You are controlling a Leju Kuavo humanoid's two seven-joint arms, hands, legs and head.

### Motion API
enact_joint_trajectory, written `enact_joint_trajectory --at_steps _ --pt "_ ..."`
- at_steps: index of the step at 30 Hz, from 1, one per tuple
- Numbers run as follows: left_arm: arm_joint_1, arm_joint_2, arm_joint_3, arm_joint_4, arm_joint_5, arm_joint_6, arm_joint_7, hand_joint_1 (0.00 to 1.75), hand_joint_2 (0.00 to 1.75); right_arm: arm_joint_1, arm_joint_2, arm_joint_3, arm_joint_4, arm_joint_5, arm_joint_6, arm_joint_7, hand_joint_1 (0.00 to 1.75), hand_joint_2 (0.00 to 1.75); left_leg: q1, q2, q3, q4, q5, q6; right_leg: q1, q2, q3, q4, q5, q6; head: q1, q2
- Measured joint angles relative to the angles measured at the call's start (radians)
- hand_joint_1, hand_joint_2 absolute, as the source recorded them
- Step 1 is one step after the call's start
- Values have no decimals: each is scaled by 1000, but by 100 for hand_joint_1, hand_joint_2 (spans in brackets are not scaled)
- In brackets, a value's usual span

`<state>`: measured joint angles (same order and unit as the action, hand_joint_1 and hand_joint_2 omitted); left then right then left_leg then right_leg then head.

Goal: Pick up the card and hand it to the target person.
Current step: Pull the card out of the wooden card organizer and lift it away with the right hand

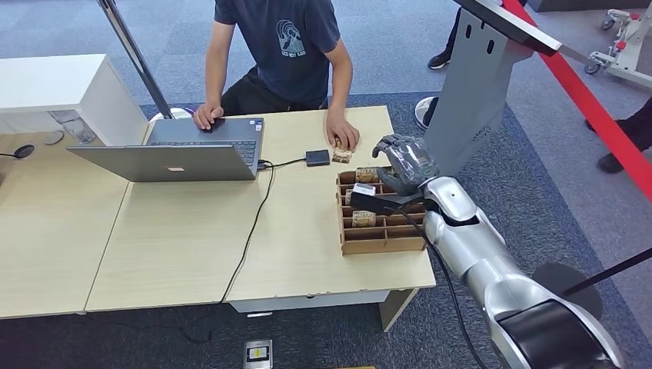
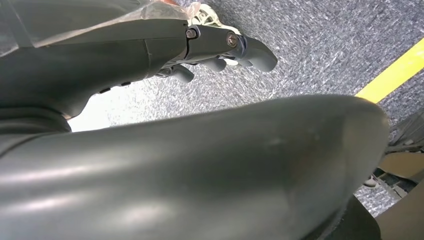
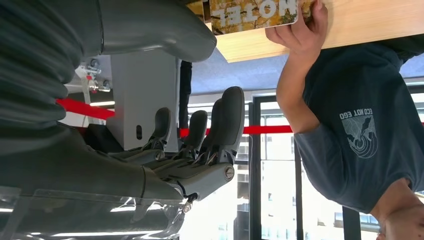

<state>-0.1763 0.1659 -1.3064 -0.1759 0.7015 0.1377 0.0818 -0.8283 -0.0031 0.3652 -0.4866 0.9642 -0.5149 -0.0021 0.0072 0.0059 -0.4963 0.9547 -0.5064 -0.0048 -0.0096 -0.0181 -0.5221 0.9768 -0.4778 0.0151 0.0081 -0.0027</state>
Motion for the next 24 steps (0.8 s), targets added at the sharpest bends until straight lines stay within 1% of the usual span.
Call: enact_joint_trajectory --at_steps 5,9,18,24 --pt "1 0 -1 0 0 0 0 0 0 -1 -2 -7 16 5 1 10 80 175 0 0 0 0 0 0 0 0 0 0 0 0 0 0" --pt "1 0 -1 0 0 1 2 0 0 -1 -4 -13 28 11 0 14 71 175 0 0 0 0 0 0 0 0 0 0 0 0 0 0" --pt "1 0 -3 0 -4 2 2 0 0 -5 -14 -20 47 20 0 26 87 175 0 0 0 0 0 0 0 0 0 0 0 0 0 0" --pt "0 0 -3 0 -4 6 2 0 0 -5 -20 -21 52 21 0 30 90 175 0 0 0 0 0 0 0 0 0 0 0 0 0 0"
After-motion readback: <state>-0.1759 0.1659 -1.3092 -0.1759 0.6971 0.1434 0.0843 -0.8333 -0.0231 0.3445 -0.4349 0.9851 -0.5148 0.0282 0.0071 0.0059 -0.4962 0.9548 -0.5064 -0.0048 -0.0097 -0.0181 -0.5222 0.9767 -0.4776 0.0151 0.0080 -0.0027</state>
